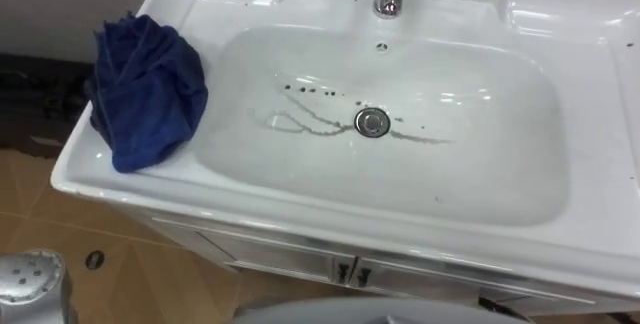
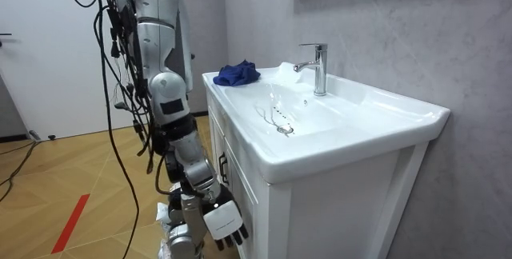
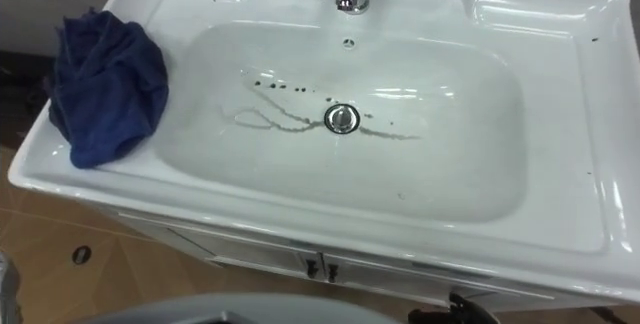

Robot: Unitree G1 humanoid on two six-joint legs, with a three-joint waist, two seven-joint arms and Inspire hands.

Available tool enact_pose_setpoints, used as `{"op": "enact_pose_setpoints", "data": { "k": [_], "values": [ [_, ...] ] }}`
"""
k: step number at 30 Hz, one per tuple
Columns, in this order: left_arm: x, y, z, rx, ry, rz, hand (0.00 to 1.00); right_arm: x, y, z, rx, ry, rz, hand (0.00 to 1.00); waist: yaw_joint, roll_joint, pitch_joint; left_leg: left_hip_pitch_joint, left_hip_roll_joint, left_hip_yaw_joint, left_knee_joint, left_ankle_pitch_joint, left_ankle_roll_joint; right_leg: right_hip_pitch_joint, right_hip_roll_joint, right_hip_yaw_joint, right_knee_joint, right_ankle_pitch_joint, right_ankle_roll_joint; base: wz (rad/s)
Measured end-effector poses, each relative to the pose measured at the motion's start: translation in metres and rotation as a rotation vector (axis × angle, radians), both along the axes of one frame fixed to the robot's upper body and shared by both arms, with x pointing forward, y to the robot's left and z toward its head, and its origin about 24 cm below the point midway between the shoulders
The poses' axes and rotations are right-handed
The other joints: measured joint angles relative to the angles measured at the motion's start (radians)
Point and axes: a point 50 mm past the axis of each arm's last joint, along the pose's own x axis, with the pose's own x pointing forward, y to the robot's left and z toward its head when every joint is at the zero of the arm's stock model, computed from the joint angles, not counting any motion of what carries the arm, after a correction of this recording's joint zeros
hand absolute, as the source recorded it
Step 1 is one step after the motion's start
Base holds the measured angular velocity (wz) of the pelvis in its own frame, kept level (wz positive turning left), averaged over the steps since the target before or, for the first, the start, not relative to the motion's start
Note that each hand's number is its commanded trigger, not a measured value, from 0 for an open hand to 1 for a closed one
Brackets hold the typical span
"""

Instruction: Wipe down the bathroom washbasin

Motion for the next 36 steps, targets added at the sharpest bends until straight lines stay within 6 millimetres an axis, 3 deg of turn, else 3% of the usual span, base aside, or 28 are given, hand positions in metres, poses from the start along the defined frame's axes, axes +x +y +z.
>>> {"op": "enact_pose_setpoints", "data": {
  "k": [6, 12, 15, 22, 26, 30, 36],
  "values": [
    [0.018, -0.004, 0.051, 0.191, -0.151, -0.081, 0.0, -0.01, -0.003, 0.0, -0.034, 0.029, 0.026, 0.0, -0.011, 0.007, 0.0059, 0.005, -0.001, 0.001, -0.001, 0.0, 0.001, 0.002, -0.001, 0.008, -0.001, 0.0, 0.0, -0.03],
    [0.026, -0.015, 0.076, 0.309, -0.215, -0.13, 0.0, -0.022, -0.007, 0.0, -0.046, 0.082, 0.059, 0.0, -0.039, 0.021, 0.0119, 0.003, -0.001, -0.001, 0.001, 0.0, 0.001, -0.001, -0.001, 0.008, -0.002, 0.0, 0.0, 0.0],
    [0.03, -0.017, 0.082, 0.314, -0.224, -0.171, 0.0, -0.032, -0.007, 0.0, -0.044, 0.131, 0.074, 0.0, -0.049, 0.029, 0.0113, 0.004, -0.002, 0.0, 0.001, 0.0, 0.001, -0.001, -0.002, 0.013, -0.002, 0.0, 0.001, -0.02],
    [0.041, -0.025, 0.079, 0.276, -0.19, -0.29, 0.0, -0.038, -0.007, 0.0, -0.026, 0.173, 0.091, 0.0, -0.063, 0.026, 0.0123, 0.025, -0.001, 0.001, -0.004, 0.001, 0.001, 0.006, 0.0, 0.034, 0.002, 0.0, 0.001, -0.09],
    [0.049, -0.036, 0.069, 0.229, -0.144, -0.392, 0.0, -0.034, -0.006, -0.001, -0.007, 0.177, 0.093, 0.0, -0.089, 0.012, 0.0149, 0.028, -0.001, 0.003, -0.006, 0.001, 0.001, 0.008, 0.001, 0.036, 0.006, 0.0, 0.001, -0.01],
    [0.054, -0.04, 0.057, 0.201, -0.074, -0.445, 0.0, -0.031, -0.005, -0.001, -0.004, 0.174, 0.109, 0.0, -0.092, 0.011, 0.0157, 0.037, 0.003, 0.017, -0.011, 0.001, 0.001, 0.007, 0.005, 0.062, 0.015, -0.001, 0.0, -0.14],
    [0.062, -0.049, 0.035, 0.15, 0.05, -0.517, 0.0, -0.027, -0.005, -0.002, 0.005, 0.182, 0.132, 0.0, -0.114, 0.009, 0.0147, 0.036, 0.002, 0.013, -0.015, 0.001, 0.002, 0.002, 0.005, 0.067, 0.016, -0.001, 0.001, -0.01]
  ]
}}
